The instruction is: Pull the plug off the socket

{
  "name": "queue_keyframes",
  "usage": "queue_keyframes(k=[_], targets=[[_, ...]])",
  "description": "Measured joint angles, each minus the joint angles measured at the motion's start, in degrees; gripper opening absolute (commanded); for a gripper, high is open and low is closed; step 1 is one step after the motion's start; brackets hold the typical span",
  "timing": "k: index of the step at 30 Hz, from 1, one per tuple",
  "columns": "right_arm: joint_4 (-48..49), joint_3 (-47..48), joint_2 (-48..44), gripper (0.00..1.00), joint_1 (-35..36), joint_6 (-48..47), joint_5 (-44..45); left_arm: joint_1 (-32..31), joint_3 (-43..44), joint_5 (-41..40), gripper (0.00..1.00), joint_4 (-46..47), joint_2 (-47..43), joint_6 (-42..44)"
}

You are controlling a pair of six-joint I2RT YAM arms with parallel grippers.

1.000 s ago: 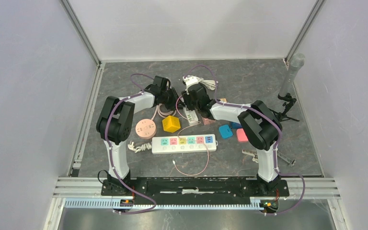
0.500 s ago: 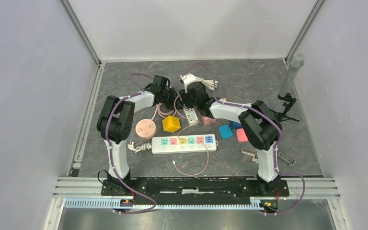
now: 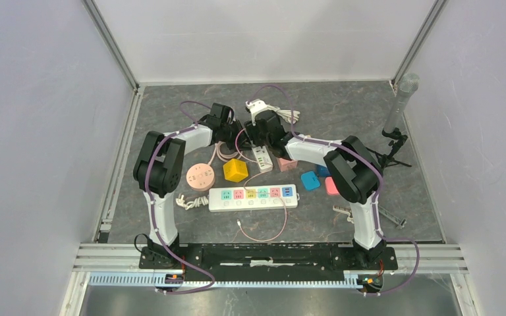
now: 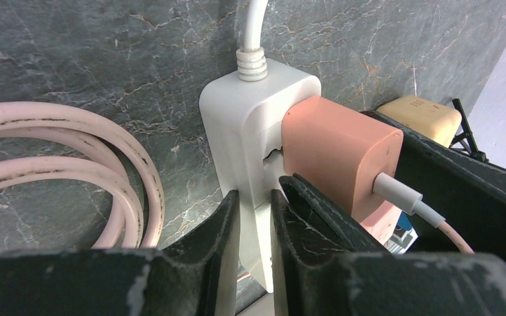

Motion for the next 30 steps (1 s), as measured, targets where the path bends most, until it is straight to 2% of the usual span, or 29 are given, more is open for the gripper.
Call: queue_keyframes(k=[2,5,8,25,30], targets=[[-0.13,0.00,0.24,0.42,-0.09,0.17,0.15,0.00,0.02,0.04,0.26,0.00,0.07,0.00],[-0.48,0.00,0.28,0.17,-0.07,0.46,0.44,0.02,0.11,0.11,0.26,-0.07,0.11,0.00],[-0.20,-0.04,0.28,0.01,-0.24,0.83,0.85,0.00,0.28,0.20,0.26,0.04,0.31,0.00],[8.15,-10.14,-5.29,0.00,-1.64,2.32,-1.38,-1.03,0.50,1.25,0.25,0.11,0.63,-0.07],[11.34,-11.10,-9.62,0.00,-1.38,2.34,-3.26,-1.03,0.83,1.22,0.25,-0.39,0.74,-0.09]])
